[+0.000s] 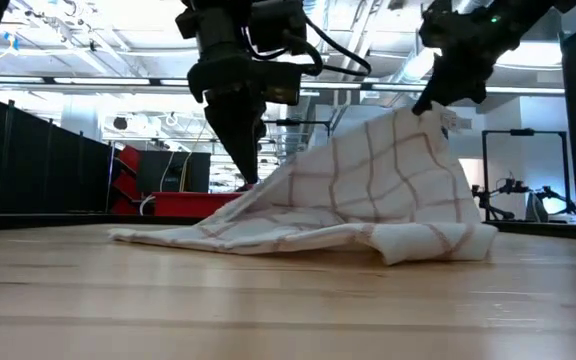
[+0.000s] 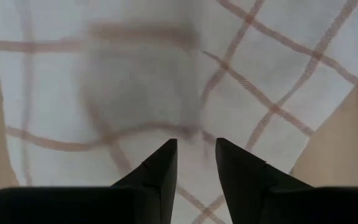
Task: Roll towel
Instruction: Prepare the white and orange patterned towel for rolling
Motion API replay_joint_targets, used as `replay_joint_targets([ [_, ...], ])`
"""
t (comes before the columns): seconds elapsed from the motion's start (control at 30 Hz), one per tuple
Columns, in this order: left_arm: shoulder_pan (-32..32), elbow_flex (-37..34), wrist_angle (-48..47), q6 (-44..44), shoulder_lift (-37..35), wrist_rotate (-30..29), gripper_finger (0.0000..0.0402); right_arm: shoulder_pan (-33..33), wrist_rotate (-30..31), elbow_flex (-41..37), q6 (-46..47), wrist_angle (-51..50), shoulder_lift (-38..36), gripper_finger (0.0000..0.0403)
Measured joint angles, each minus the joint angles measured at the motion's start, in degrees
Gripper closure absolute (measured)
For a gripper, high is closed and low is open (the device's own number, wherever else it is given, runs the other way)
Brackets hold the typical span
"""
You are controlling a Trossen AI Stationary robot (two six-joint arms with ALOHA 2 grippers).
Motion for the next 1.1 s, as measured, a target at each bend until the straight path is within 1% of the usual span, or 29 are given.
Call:
replay_joint_targets([
  [0.1,-0.48,0.00,-0.14,-1.04,0.00,0.02,0.0306,-7.02,0.03,0.03,-2.16,-0.58,0.03,0.0402],
  [0.2,-0.59,0.00,-0.39,-1.74,-0.01,0.00,0.0306,-14.30,-1.11,0.03,-5.55,-0.39,2.06,0.0402],
  [0.3,-0.59,-0.02,-0.16,-2.44,-0.49,-0.08,0.0306,-21.72,-5.42,0.03,-7.69,0.08,5.99,0.0402],
  [0.4,-0.57,-0.02,0.01,-3.63,-1.86,-0.21,0.0306,-27.75,-10.80,0.03,-8.13,2.71,11.10,0.0402],
  [0.47,-0.53,-0.02,0.18,-3.80,-3.07,-0.65,0.0306,-30.98,-15.87,0.03,-6.43,4.03,14.88,0.0402],
  [0.53,-0.54,-0.02,0.25,-4.24,-4.15,-1.60,0.0306,-32.70,-19.62,0.03,-5.97,4.34,18.39,0.0400],
  [0.6,-0.52,-0.02,0.14,-4.60,-4.95,-2.69,0.0306,-32.55,-20.58,0.01,-6.89,4.34,20.22,0.0389],
  [0.67,-0.52,-0.02,0.08,-4.87,-5.64,-3.09,0.0307,-30.76,-22.66,0.01,-9.37,4.56,20.07,0.0373],
  [0.73,-0.53,-0.02,0.04,-5.19,-6.14,-3.13,0.0307,-28.10,-24.28,0.01,-11.06,5.53,18.09,0.0353],
  [0.87,-1.32,-0.02,1.31,-5.27,-6.40,-3.08,0.0307,-21.99,-26.02,0.42,-12.36,6.60,11.08,0.0322],
  [0.97,-2.05,-1.74,7.29,-4.85,-6.49,-1.45,0.0307,-16.76,-27.55,0.19,-16.20,4.38,8.08,0.0313],
  [1.1,-2.23,-6.47,15.57,-7.37,-6.49,-1.07,0.0307,-12.08,-27.35,0.05,-17.63,2.91,8.66,0.0312],
])
